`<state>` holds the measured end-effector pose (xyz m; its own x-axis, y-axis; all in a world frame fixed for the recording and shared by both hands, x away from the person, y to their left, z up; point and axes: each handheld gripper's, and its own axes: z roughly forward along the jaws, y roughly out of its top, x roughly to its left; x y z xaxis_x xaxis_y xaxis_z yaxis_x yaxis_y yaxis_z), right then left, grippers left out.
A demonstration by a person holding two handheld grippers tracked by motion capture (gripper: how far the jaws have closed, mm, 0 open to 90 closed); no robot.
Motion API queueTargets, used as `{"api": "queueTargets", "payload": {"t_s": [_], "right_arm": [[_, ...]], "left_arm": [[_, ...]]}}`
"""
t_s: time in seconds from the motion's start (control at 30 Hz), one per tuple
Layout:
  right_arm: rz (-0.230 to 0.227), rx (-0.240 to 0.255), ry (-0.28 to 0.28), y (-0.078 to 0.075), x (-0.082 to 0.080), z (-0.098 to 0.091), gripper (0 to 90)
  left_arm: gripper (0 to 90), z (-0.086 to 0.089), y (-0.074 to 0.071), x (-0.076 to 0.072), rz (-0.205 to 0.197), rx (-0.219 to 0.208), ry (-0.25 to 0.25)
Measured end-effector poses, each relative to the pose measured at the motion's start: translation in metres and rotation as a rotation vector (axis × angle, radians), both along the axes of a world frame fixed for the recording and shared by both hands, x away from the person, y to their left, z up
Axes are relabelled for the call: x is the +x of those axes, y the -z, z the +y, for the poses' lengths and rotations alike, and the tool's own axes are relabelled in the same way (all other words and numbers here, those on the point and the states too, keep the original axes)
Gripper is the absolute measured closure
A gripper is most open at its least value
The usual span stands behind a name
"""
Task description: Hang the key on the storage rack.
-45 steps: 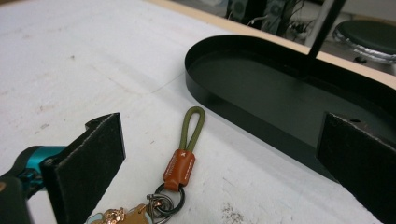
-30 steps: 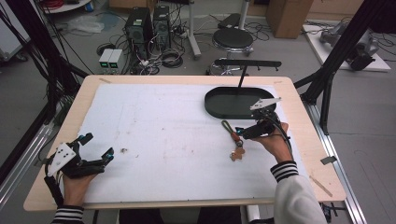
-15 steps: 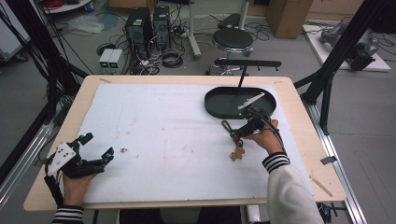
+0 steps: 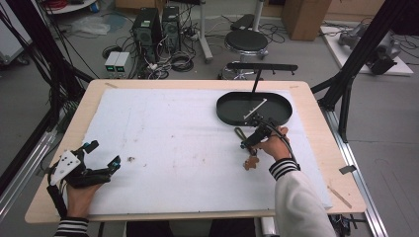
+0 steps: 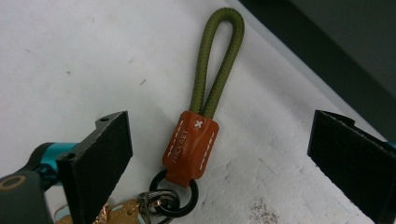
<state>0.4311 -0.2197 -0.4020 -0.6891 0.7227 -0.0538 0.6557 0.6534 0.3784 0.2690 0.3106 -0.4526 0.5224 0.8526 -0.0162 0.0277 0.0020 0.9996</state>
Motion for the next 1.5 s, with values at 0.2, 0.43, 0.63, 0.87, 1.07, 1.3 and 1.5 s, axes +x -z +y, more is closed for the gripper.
{"api": "queueTargets", "payload": {"t_s": [0.2, 0.43, 0.63, 0.87, 1.07, 1.3, 1.5], "right_arm": [[0.030, -0.016, 0.019, 0.003, 0.001, 0.003, 14.2], [0.065, -0.024, 0.044, 0.005, 0.003, 0.007, 26.6], [0.105, -0.032, 0.060, 0.007, 0.003, 0.009, 41.1], [0.119, -0.033, 0.062, 0.006, 0.003, 0.008, 54.6], [0.127, -0.037, 0.081, 0.005, 0.002, 0.012, 72.4], [0.134, -0.070, 0.075, 0.003, 0.003, 0.016, 74.6], [0.119, -0.031, 0.075, -0.003, 0.001, 0.012, 74.6]], "left_arm": [[1.7, 0.000, 0.000, 0.000, 0.001, -0.002, 0.000], [1.7, 0.000, 0.000, 0.000, 0.002, -0.002, -0.002], [1.7, 0.000, 0.000, 0.000, 0.004, -0.002, -0.003], [1.7, 0.000, 0.000, 0.000, 0.004, 0.001, -0.001], [1.7, 0.000, 0.000, 0.000, 0.005, -0.001, -0.002], [1.7, 0.000, 0.000, 0.000, 0.005, -0.001, -0.001], [1.7, 0.000, 0.000, 0.001, 0.004, 0.000, -0.002]]}}
